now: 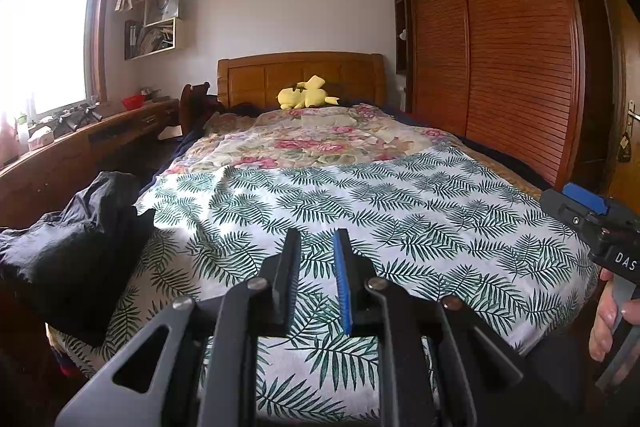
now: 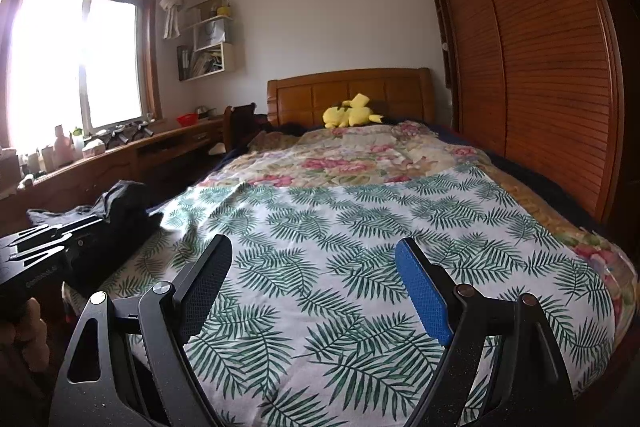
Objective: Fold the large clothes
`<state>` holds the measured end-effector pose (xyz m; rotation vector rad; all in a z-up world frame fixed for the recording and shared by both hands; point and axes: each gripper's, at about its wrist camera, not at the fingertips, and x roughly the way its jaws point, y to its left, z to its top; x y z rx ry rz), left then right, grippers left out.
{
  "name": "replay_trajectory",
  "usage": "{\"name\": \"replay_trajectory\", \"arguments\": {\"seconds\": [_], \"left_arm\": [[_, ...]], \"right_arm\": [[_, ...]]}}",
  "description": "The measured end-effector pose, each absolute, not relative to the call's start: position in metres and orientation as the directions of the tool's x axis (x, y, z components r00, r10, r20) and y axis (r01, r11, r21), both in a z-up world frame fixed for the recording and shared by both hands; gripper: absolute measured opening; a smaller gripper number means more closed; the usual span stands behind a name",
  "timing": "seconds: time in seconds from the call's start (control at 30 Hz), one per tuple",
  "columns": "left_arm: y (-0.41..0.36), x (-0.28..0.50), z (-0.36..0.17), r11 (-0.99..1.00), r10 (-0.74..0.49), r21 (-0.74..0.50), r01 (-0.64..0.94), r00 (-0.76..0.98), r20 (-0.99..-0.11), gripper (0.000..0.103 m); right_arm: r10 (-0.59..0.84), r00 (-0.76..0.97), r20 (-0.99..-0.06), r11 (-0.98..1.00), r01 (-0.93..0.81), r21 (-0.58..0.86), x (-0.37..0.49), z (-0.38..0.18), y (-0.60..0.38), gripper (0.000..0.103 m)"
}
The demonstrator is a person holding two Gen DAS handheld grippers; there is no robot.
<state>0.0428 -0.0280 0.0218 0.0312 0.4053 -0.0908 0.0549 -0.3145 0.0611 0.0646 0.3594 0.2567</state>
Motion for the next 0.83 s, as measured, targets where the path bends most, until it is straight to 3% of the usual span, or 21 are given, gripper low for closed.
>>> {"name": "replay_trajectory", "arguments": {"seconds": [0.83], "left_arm": [[-0.0259, 0.0392, 0.0277, 0.994, -0.098, -0.002, 0.105, 0.913, -0.395, 0.015]], "right_arm": [[0.259, 0.906, -0.335, 0.966, -0.236, 0.109, 0.0542, 0.0608, -0.3148, 0.086]]}}
